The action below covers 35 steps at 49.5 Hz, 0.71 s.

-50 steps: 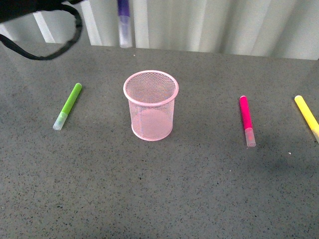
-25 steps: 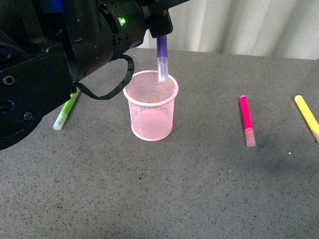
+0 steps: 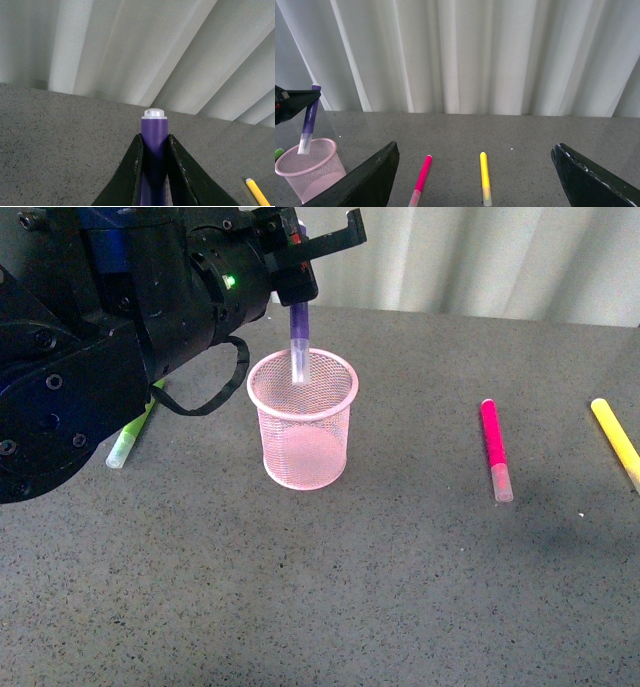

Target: Insert purple and pink pens into pink cup

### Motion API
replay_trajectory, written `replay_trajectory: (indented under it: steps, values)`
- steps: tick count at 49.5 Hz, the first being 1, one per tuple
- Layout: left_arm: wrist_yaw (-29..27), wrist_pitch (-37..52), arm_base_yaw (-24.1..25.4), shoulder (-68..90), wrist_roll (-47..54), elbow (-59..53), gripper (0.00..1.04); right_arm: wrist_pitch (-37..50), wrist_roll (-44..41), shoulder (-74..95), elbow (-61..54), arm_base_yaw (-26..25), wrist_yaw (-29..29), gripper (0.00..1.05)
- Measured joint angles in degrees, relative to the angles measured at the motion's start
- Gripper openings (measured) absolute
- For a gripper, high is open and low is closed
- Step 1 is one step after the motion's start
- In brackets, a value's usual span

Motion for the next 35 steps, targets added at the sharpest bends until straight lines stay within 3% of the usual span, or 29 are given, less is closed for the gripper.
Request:
replay_trajectory:
  steps: [23,29,35]
  values:
    - [0.5,0.4,-0.7,1.3,-0.1,0.0,0.13,0.0,0.0,0.0,0.0,0.0,0.0,0.98]
    - [1.0,-1.8,-0.1,0.7,-1.8,0.0,0.42,0.0,0.0,0.0,0.0,0.0,0.0,0.98]
    - [1.4,-2.9,0.9,-1.1,-2.3,-0.3,0.6,0.0,0.0,0.0,0.0,0.0,0.0,0.98]
